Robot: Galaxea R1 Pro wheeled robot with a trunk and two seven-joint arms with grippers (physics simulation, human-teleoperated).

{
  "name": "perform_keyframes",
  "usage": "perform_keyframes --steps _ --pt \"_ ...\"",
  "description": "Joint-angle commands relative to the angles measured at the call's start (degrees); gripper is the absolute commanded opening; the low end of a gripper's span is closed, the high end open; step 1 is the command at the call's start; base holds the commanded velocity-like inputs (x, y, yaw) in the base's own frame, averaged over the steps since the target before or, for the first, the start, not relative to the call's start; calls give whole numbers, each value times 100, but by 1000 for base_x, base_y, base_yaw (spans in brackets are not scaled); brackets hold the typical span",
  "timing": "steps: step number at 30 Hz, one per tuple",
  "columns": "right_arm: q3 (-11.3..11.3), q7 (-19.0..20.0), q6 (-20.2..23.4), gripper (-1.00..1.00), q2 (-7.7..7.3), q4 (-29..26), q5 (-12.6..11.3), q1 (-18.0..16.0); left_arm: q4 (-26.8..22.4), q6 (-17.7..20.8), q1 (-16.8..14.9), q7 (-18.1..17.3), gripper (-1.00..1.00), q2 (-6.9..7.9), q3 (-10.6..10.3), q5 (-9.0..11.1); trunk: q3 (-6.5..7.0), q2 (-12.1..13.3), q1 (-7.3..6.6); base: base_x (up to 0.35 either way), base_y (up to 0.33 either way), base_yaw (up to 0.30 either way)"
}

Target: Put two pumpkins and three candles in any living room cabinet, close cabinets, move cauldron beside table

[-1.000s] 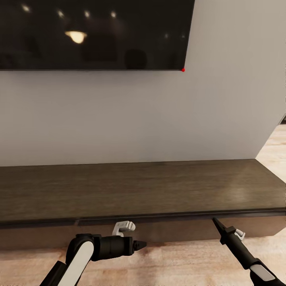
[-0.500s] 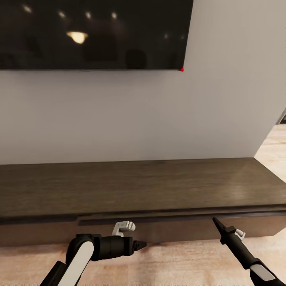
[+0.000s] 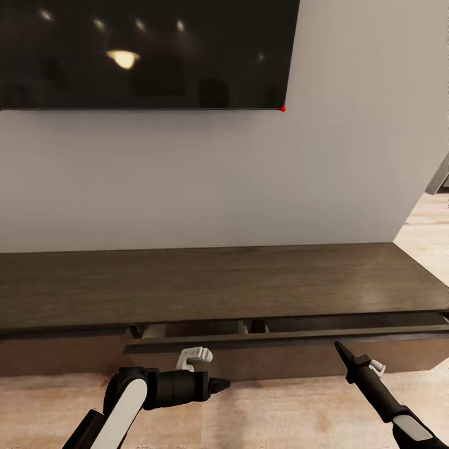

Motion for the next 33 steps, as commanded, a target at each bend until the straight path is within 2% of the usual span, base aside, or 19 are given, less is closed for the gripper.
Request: perform_keyframes --steps 1,33 --pt "-138 265 106 -100 -2 -10 -117 -8 -6 12 -3 47 100 4 -6 47 -4 -3 -4 -200 0 0" --pt "-138 263 106 -100 0 -10 -115 -11 -6 12 -3 47 100 4 -8 47 -4 -3 -4 -188 0 0"
